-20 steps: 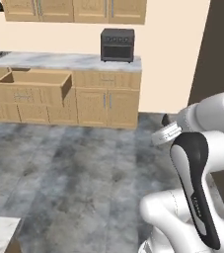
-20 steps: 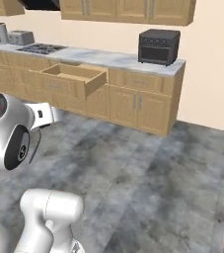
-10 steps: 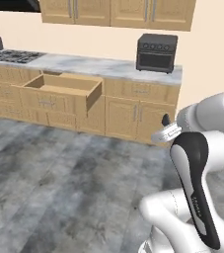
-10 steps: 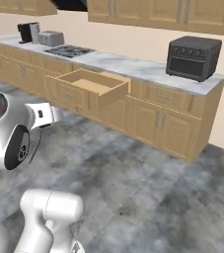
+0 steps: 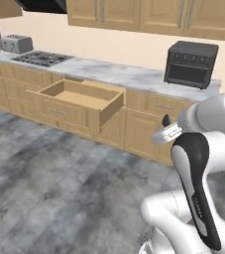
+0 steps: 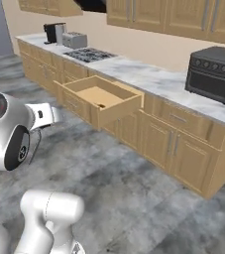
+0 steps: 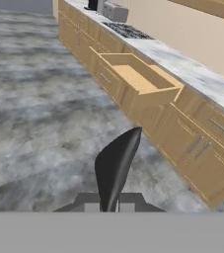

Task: Pick up the metallic utensils from the counter and place them in the open drawer. Make sure not to pick up any wooden utensils.

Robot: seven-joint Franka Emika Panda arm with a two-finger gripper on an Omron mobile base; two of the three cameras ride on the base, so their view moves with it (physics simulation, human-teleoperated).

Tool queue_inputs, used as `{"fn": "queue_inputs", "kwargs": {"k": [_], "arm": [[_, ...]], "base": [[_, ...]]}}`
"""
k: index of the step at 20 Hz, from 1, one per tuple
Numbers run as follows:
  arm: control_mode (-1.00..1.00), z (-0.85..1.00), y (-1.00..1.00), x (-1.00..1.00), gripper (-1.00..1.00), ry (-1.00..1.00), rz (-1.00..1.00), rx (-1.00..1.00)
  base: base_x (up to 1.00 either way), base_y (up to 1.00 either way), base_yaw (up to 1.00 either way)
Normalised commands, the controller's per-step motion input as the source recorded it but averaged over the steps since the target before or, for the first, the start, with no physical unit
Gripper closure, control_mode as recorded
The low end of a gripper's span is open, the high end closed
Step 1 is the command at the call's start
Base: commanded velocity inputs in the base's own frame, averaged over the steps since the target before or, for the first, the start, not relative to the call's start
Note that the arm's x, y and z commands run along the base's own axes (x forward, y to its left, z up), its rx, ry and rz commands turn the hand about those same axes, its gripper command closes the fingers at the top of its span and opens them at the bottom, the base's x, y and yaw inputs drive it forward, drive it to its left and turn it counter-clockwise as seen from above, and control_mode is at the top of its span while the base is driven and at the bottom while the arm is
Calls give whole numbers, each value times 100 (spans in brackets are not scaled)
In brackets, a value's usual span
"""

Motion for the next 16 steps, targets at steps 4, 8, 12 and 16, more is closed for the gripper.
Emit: {"fn": "queue_inputs", "kwargs": {"k": [4, 8, 12, 16], "arm": [[100, 0, 0, 0, 100, 0, 0, 0], [100, 0, 0, 0, 100, 0, 0, 0], [100, 0, 0, 0, 100, 0, 0, 0], [100, 0, 0, 0, 100, 0, 0, 0]], "base": [[100, -45, 34], [100, -41, 34], [90, -40, 34], [84, -17, 30]]}}
